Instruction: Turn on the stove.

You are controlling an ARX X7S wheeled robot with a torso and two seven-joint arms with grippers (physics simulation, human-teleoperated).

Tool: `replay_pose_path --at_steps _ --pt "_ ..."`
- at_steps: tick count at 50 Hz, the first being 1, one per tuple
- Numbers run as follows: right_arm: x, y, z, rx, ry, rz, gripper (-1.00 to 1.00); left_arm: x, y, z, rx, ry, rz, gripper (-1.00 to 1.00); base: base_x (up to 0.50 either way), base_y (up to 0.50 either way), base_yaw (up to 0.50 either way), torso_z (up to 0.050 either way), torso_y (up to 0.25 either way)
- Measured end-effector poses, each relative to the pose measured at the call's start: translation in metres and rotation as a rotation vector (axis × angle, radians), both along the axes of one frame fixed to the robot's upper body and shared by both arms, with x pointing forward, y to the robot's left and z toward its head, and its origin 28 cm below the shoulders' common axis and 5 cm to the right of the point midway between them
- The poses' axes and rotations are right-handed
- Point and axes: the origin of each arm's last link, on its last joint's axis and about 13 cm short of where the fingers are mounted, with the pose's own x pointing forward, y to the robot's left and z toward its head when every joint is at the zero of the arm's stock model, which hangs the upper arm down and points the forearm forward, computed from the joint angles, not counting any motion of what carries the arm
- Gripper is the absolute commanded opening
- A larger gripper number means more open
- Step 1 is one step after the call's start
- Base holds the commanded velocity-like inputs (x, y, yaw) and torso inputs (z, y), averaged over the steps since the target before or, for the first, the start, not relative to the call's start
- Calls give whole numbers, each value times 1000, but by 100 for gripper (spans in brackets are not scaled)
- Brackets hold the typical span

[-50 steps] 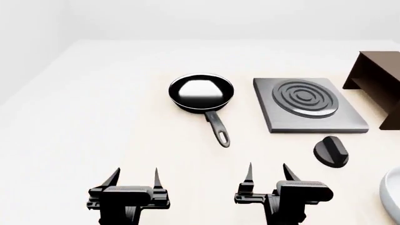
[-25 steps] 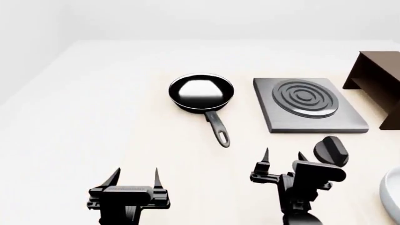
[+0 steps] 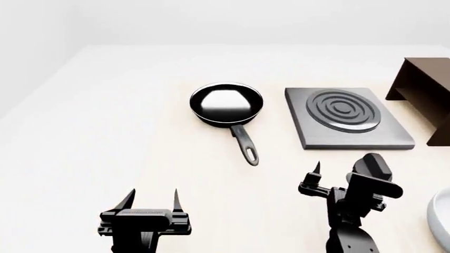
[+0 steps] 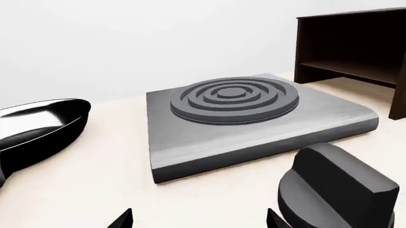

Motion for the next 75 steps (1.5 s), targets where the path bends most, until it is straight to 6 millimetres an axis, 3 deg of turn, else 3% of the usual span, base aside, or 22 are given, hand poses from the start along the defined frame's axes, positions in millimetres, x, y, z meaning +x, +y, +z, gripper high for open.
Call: replay_pose_path --at_steps 14,33,75 --pt "6 -14 -4 -3 11 -67 100 0 0 -1 1 3 -1 100 0 0 0 0 0" --pt "30 -28 -13 -7 57 -125 100 1 -1 -1 1 5 -4 100 0 0 0 0 0" --pt "34 -48 -10 8 109 -200 100 0 -2 -2 3 8 -10 100 0 0 0 0 0"
